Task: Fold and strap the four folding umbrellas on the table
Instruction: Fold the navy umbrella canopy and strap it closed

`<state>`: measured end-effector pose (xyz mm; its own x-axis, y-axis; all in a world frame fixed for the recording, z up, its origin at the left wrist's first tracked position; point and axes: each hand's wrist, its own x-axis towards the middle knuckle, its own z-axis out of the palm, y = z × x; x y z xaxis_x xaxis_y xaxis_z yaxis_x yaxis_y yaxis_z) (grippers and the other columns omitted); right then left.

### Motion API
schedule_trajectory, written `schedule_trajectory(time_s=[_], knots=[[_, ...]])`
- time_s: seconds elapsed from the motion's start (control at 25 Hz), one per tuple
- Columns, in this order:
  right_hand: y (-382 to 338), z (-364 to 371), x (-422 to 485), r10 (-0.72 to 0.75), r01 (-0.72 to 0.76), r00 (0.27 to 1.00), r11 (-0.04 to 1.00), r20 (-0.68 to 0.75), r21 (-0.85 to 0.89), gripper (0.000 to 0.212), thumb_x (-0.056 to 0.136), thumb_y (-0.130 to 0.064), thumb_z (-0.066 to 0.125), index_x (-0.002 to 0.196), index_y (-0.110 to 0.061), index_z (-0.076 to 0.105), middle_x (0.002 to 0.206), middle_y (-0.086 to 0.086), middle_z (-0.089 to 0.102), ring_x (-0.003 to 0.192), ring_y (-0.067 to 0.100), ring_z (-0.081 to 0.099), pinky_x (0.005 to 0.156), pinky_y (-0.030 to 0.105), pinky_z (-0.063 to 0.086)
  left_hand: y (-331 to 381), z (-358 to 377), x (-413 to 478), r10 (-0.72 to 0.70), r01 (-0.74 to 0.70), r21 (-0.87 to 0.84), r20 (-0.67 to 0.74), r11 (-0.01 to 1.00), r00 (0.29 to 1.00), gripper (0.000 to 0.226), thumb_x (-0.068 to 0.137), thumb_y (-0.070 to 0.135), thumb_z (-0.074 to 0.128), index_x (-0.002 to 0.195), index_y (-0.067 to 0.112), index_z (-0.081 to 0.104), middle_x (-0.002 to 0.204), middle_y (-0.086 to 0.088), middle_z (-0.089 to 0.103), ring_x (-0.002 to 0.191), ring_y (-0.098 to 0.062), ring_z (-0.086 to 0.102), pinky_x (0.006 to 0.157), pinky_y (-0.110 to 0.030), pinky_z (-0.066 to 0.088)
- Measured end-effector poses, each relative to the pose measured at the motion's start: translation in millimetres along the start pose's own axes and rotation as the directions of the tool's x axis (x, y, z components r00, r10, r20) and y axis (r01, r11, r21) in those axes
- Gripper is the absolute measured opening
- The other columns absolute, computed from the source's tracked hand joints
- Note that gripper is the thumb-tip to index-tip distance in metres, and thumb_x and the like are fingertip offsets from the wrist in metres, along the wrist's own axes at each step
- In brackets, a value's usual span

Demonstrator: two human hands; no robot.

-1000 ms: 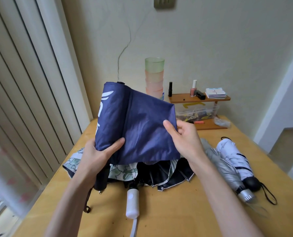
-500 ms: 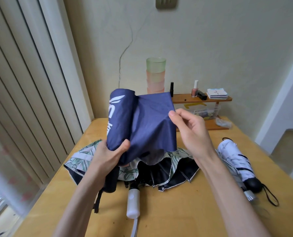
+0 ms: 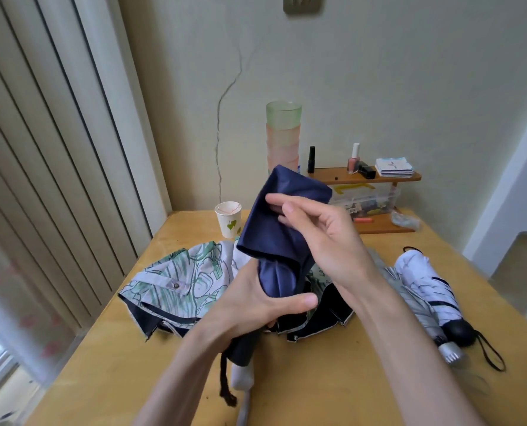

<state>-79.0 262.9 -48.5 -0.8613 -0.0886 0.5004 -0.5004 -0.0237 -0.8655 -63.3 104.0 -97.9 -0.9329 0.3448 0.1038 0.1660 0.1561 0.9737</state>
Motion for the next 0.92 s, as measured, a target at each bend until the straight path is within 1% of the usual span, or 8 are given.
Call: schedule_trajectory(time_s=[0.08, 0.16, 0.28, 0.36, 0.48, 0.64, 0.76, 0.92], knots=[[-2, -7, -1, 0.032, -0.045, 0.994, 0.992, 0.109, 0.119, 0.039, 0.106, 0.004, 0.056, 0.139, -0.012, 0.066, 0.135, 0.001, 0.072, 0.128, 0.016, 0.067, 0.110, 0.032, 0.052, -4, 4, 2, -0.039, 0.035, -0.050, -0.075, 0.998, 0.996, 0.056, 0.066, 0.031, 0.100, 0.106, 0.023, 0.061, 0.072, 0.019, 0.069, 0.056, -0.006, 0.060, 0.052, -0.019, 0.048], [0, -14, -1, 0.049, -0.052, 0.998, 0.996, 0.048, 0.066, 0.041, 0.102, 0.006, 0.061, 0.135, -0.017, 0.068, 0.126, 0.001, 0.075, 0.115, 0.017, 0.074, 0.096, 0.033, 0.059, -7, 2, 5, -0.070, 0.057, -0.115, -0.114, 0.992, 0.991, 0.061, 0.066, 0.027, 0.102, 0.111, 0.015, 0.063, 0.075, 0.009, 0.070, 0.057, -0.017, 0.058, 0.049, -0.027, 0.048], [2, -14, -1, 0.077, -0.078, 0.997, 0.975, -0.012, -0.206, 0.018, 0.102, -0.017, 0.070, 0.119, -0.017, 0.075, 0.104, 0.000, 0.079, 0.099, 0.014, 0.077, 0.083, 0.038, 0.062, -6, -3, 5, -0.060, 0.032, -0.174, -0.158, 0.984, 0.986, 0.073, 0.056, 0.035, 0.101, 0.114, 0.012, 0.063, 0.078, 0.001, 0.072, 0.059, -0.019, 0.058, 0.051, -0.029, 0.050], [-1, -9, -1, 0.174, -0.162, 0.983, 0.974, 0.065, -0.160, 0.031, 0.103, -0.040, 0.063, 0.114, -0.014, 0.075, 0.103, 0.009, 0.079, 0.100, 0.024, 0.077, 0.088, 0.048, 0.063, -4, -6, 3, -0.011, -0.027, -0.222, -0.169, 0.975, 0.986, 0.075, 0.054, 0.044, 0.094, 0.114, 0.012, 0.064, 0.080, 0.001, 0.073, 0.065, -0.019, 0.062, 0.057, -0.030, 0.053], [-9, -6, -2, 0.252, -0.246, 0.954, 0.968, 0.162, -0.056, 0.056, 0.085, -0.059, 0.065, 0.123, -0.017, 0.071, 0.103, 0.012, 0.079, 0.096, 0.022, 0.078, 0.086, 0.036, 0.063, -4, -14, 8, 0.032, -0.090, -0.305, -0.190, 0.948, 0.981, 0.089, 0.068, 0.062, 0.089, 0.134, 0.010, 0.059, 0.112, -0.004, 0.077, 0.099, -0.021, 0.073, 0.082, -0.037, 0.057], [9, -1, -2, 0.124, -0.100, 0.989, 0.963, 0.085, -0.252, 0.057, 0.078, -0.035, 0.093, 0.129, -0.031, 0.068, 0.097, -0.002, 0.072, 0.082, 0.009, 0.070, 0.079, 0.025, 0.058, -7, -27, 12, 0.011, -0.095, -0.371, -0.223, 0.924, 0.975, 0.081, 0.083, 0.055, 0.077, 0.138, 0.001, 0.054, 0.118, -0.012, 0.075, 0.111, -0.025, 0.072, 0.092, -0.038, 0.058], [16, 9, -3, 0.063, -0.035, 0.992, 0.972, 0.112, -0.231, 0.033, 0.088, -0.015, 0.086, 0.116, -0.026, 0.075, 0.094, -0.003, 0.075, 0.084, 0.007, 0.071, 0.077, 0.021, 0.056, -12, -30, 6, 0.066, -0.117, -0.235, -0.214, 0.965, 0.975, 0.100, 0.065, 0.073, 0.086, 0.137, 0.012, 0.053, 0.129, -0.006, 0.073, 0.123, -0.023, 0.069, 0.103, -0.044, 0.054], [17, 18, -5, -0.004, 0.010, 1.000, 0.975, 0.027, -0.224, 0.017, 0.089, -0.008, 0.084, 0.098, -0.021, 0.078, 0.083, -0.004, 0.077, 0.075, 0.010, 0.073, 0.072, 0.021, 0.057, -11, -29, 9, 0.059, -0.121, -0.265, -0.231, 0.957, 0.971, 0.107, 0.057, 0.073, 0.091, 0.136, 0.011, 0.055, 0.129, -0.008, 0.073, 0.122, -0.025, 0.070, 0.106, -0.050, 0.053]])
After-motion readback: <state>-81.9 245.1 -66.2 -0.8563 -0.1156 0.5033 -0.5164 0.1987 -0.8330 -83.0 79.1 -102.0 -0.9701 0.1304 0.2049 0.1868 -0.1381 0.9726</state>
